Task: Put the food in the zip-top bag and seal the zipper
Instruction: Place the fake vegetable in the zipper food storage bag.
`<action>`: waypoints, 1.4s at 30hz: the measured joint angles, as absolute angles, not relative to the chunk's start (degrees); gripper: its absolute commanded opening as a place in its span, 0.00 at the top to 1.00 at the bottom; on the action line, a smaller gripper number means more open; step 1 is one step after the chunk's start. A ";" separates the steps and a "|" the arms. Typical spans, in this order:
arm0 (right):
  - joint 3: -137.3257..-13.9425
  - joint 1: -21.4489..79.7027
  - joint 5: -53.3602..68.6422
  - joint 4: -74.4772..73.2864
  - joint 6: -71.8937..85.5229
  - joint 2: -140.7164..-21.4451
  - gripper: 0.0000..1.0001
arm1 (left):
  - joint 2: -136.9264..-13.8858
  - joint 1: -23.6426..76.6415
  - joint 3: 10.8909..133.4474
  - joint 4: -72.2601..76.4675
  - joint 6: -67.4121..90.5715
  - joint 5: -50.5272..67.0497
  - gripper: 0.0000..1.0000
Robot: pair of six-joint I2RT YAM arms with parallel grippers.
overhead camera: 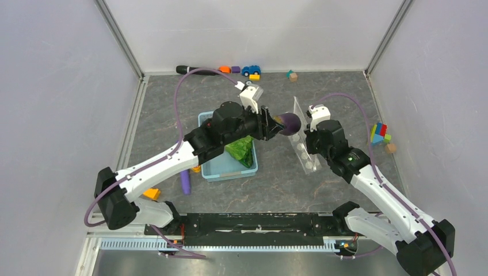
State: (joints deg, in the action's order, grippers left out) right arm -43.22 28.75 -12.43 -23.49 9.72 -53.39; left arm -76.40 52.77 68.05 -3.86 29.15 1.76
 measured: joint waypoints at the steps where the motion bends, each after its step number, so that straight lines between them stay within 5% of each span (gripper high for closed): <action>1: -43.22 28.75 -12.10 -23.40 9.74 -53.39 1.00 | -77.14 52.60 68.16 -3.33 29.61 2.33 0.98; 27: -43.22 28.75 -8.43 -21.50 11.29 -53.84 1.00 | -78.00 49.45 65.60 8.56 37.04 7.27 0.98; 42: -43.24 28.75 -6.76 -20.25 12.03 -53.23 1.00 | -81.21 49.21 64.55 -1.19 37.45 7.01 0.98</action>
